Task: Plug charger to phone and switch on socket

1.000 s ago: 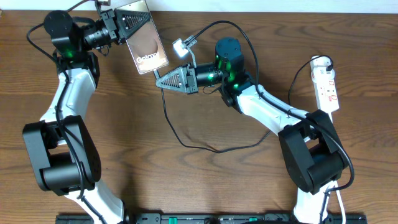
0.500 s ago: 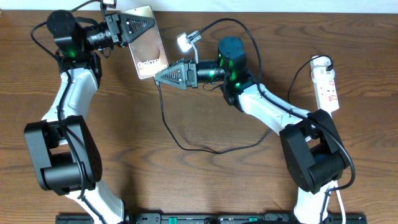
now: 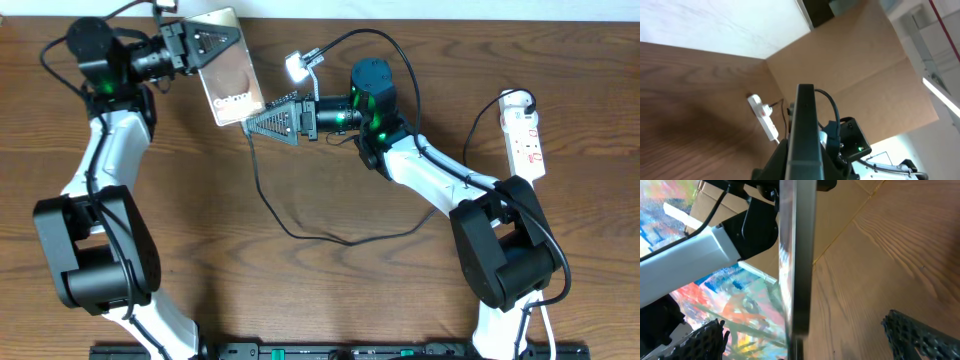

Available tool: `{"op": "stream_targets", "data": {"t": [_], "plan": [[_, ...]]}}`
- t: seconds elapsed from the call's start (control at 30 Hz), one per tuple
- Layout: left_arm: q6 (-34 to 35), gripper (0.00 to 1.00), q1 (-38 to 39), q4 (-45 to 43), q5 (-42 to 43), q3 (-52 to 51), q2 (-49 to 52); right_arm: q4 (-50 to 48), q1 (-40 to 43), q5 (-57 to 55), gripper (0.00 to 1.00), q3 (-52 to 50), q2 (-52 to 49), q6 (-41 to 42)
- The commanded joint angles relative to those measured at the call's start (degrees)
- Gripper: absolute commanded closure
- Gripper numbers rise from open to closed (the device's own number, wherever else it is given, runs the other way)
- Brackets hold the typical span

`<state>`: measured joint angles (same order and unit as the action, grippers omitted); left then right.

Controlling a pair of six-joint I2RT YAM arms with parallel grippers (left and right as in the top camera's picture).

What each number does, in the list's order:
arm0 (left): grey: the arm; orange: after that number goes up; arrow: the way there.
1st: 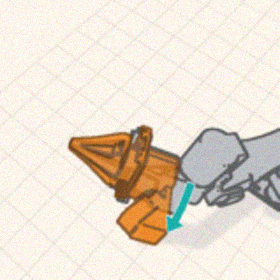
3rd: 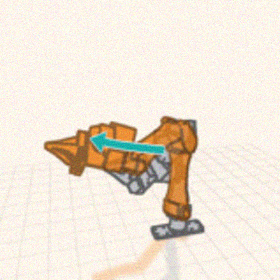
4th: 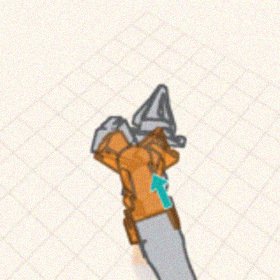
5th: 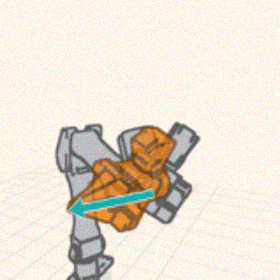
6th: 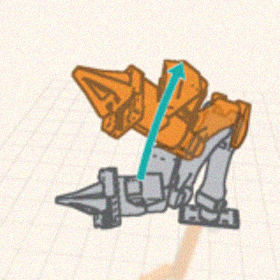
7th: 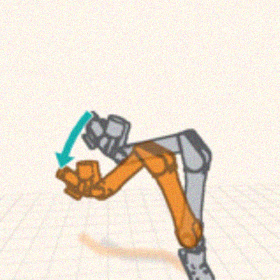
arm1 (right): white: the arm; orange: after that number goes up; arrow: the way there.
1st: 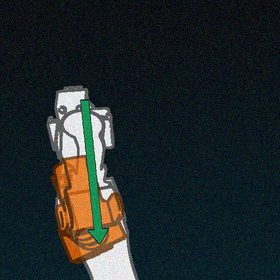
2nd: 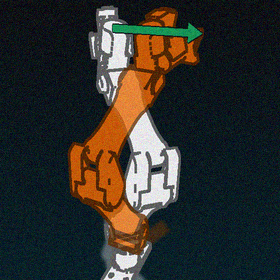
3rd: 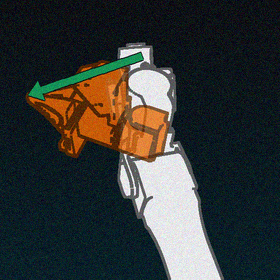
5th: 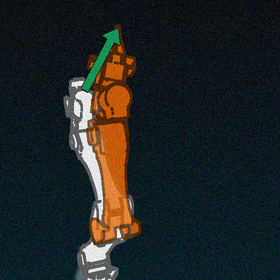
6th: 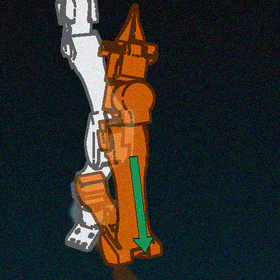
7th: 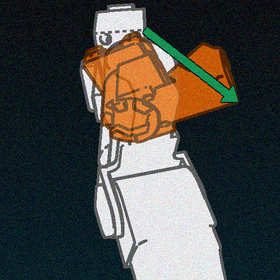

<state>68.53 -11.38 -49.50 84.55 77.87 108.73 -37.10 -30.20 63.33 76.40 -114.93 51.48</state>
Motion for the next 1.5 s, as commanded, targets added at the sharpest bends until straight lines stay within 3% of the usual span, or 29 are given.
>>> {"op": "stream_targets", "data": {"t": [0.0,0.3,0.47,0.8,0.97,1.17,1.47], "plan": [[-0.83,0.93,-2.43,-0.26,0.57,0.07,-1.14,0.04,1.07,0.48,0.01,0.79,-0.37,-0.79],[-4.94,0.93,-4.83,4.5,1.81,-1.68,-1.14,7.56,4.81,0.46,0.01,0.79,-0.37,-3.39],[-17.73,0.93,-4.83,19.85,-0.07,-3.54,-1.07,10.67,5.79,0.44,0.01,0.79,-0.37,-5.29],[-41.48,0.93,-4.83,50.73,-16.72,-6.19,-0.66,11.08,5.84,0.48,0.01,0.79,-0.37,-5.86],[-49.24,0.93,-4.79,61.44,-24.55,-6.19,0.09,11.21,5.84,0.46,0.01,0.79,-0.37,-5.97],[-51.63,0.93,-4.79,66.99,-30.18,-6.19,2.51,11.21,5.75,0.48,0.01,0.79,-0.37,-5.95],[-52.04,0.93,-4.79,70.75,-31.32,-6.19,8.63,11.23,5.7,0.46,0.01,0.79,-0.39,-5.95]]}}
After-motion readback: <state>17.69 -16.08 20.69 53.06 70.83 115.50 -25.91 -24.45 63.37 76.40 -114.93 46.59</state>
